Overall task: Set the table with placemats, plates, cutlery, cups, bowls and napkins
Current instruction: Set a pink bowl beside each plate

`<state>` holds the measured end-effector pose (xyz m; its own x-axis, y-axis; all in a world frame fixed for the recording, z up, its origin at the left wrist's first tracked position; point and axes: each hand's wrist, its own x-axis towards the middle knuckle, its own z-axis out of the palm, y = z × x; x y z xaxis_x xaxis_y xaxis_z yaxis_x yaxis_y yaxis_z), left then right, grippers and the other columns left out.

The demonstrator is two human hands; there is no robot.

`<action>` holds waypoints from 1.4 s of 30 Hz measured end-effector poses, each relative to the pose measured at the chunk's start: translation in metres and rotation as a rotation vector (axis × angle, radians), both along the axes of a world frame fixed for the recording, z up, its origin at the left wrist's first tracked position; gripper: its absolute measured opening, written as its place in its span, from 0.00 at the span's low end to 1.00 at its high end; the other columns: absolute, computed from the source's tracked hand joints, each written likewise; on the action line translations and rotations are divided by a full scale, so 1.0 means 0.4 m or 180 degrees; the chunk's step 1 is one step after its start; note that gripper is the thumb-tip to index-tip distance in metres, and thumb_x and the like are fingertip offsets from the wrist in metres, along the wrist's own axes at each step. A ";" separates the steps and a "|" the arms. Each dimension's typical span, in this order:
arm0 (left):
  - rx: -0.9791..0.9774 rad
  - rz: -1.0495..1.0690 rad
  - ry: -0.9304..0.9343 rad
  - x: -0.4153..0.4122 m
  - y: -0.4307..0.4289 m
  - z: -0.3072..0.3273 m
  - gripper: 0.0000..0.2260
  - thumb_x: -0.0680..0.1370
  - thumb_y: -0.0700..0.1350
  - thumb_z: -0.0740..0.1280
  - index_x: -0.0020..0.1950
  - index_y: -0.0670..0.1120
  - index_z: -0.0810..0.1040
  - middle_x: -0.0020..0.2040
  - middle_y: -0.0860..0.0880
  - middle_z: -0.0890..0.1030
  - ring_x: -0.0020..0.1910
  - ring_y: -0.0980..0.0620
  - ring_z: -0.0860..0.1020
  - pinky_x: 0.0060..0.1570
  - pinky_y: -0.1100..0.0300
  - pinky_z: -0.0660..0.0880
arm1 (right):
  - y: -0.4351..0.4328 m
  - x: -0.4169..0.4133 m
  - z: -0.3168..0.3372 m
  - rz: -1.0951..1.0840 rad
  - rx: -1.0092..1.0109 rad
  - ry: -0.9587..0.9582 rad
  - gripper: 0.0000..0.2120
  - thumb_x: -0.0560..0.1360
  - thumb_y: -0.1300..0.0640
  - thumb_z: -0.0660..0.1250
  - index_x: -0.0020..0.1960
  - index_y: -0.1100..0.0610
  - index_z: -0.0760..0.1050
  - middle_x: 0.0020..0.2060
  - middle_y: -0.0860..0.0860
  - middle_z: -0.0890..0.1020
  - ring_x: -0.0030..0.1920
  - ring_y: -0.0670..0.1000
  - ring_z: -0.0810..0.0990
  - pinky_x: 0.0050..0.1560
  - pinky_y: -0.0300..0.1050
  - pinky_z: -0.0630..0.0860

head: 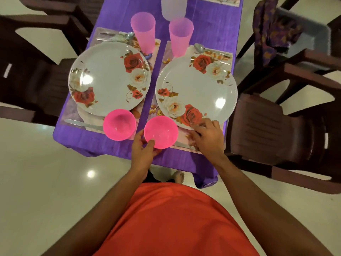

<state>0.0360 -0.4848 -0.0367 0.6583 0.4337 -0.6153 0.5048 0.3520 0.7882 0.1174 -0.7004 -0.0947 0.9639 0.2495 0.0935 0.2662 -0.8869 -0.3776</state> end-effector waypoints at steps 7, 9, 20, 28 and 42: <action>-0.0114 0.0333 -0.0175 0.003 -0.004 -0.020 0.21 0.79 0.30 0.62 0.65 0.52 0.70 0.68 0.42 0.70 0.65 0.40 0.75 0.40 0.58 0.82 | 0.002 -0.006 -0.002 -0.0265 0.0501 0.0277 0.14 0.74 0.49 0.75 0.57 0.52 0.84 0.55 0.51 0.81 0.56 0.56 0.75 0.46 0.53 0.80; -0.0152 0.0362 -0.0170 0.004 0.000 -0.023 0.21 0.79 0.30 0.62 0.65 0.52 0.70 0.68 0.42 0.70 0.65 0.40 0.75 0.41 0.57 0.82 | 0.002 -0.004 -0.003 -0.0309 0.0589 0.0342 0.15 0.74 0.48 0.75 0.58 0.52 0.84 0.55 0.51 0.80 0.56 0.55 0.75 0.48 0.54 0.80; -0.0249 0.0348 -0.0237 0.014 0.016 -0.034 0.22 0.79 0.35 0.67 0.71 0.48 0.70 0.69 0.45 0.72 0.66 0.39 0.75 0.49 0.44 0.82 | 0.011 -0.008 -0.014 -0.0496 0.0768 0.0447 0.16 0.74 0.47 0.75 0.59 0.52 0.84 0.56 0.50 0.79 0.58 0.53 0.74 0.51 0.50 0.79; -0.0299 0.0286 -0.0115 0.015 0.012 -0.018 0.15 0.81 0.40 0.66 0.67 0.49 0.73 0.66 0.45 0.76 0.62 0.44 0.79 0.47 0.56 0.83 | 0.011 -0.009 -0.014 -0.0542 0.0907 0.0501 0.17 0.73 0.47 0.76 0.60 0.52 0.84 0.57 0.51 0.79 0.59 0.53 0.73 0.52 0.53 0.80; -0.0391 0.0148 0.0174 -0.016 0.012 0.013 0.10 0.82 0.41 0.63 0.63 0.47 0.75 0.58 0.48 0.80 0.56 0.49 0.82 0.59 0.52 0.78 | 0.012 -0.010 -0.011 -0.0581 0.1052 0.0541 0.17 0.73 0.47 0.76 0.59 0.53 0.84 0.56 0.50 0.79 0.58 0.52 0.72 0.51 0.52 0.80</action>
<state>0.0298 -0.4800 -0.0316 0.6032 0.3821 -0.7001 0.5267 0.4683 0.7094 0.1135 -0.6954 -0.0990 0.9981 0.0562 -0.0243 0.0251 -0.7375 -0.6749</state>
